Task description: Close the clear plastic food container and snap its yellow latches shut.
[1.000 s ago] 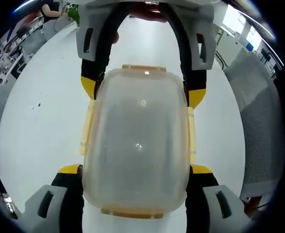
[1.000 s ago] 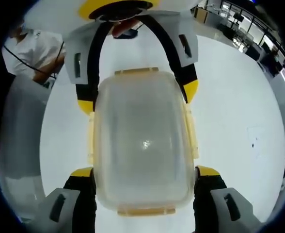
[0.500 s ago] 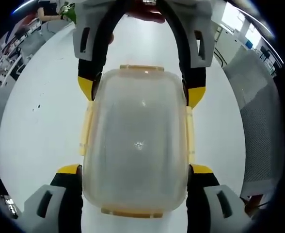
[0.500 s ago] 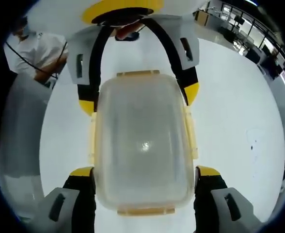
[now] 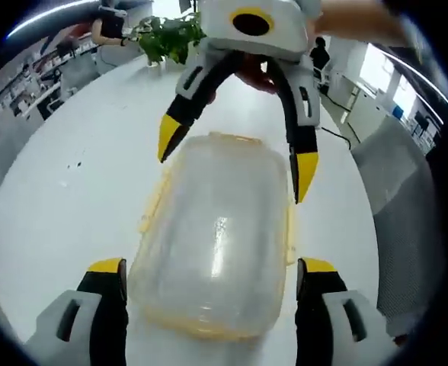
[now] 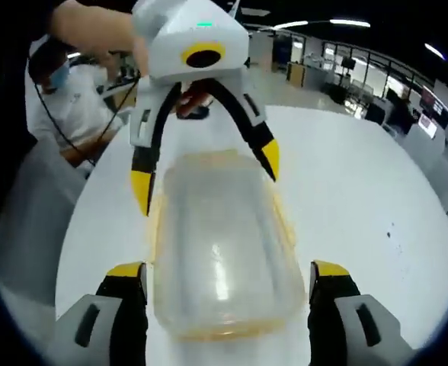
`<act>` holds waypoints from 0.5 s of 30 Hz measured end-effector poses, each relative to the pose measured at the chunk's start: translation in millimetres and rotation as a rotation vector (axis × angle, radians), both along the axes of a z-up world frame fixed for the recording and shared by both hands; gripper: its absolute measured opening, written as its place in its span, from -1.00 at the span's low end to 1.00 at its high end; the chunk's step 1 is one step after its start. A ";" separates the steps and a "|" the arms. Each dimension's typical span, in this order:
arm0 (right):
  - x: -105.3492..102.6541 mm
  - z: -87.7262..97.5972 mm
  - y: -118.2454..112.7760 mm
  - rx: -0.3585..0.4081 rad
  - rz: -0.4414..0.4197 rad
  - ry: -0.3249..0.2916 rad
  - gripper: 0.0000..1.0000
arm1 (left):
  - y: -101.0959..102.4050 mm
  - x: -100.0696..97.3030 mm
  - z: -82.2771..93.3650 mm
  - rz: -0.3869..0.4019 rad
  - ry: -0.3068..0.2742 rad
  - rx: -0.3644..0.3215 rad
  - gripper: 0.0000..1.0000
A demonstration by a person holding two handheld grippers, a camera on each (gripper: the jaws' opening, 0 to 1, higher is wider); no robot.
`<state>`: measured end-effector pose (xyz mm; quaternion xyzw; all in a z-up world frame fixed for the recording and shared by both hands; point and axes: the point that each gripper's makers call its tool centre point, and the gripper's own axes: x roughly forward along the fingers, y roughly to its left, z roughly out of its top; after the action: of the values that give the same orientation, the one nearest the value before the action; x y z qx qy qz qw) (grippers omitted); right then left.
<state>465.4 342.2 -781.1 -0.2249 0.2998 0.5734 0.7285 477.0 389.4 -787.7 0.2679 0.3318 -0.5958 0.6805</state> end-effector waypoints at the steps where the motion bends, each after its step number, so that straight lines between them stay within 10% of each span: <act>1: -0.5 0.4 0.0 0.012 -0.007 -0.009 0.77 | 0.6 -0.3 0.9 0.003 -0.010 -0.016 0.86; 15: 6.9 18.0 8.8 0.296 -0.270 -0.094 0.77 | -1.9 -3.0 21.4 0.200 -0.097 -0.295 0.76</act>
<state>472.3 351.0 -763.1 -0.0998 0.2053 0.4969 0.8372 474.0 387.4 -766.4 0.1592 0.2327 -0.5538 0.7835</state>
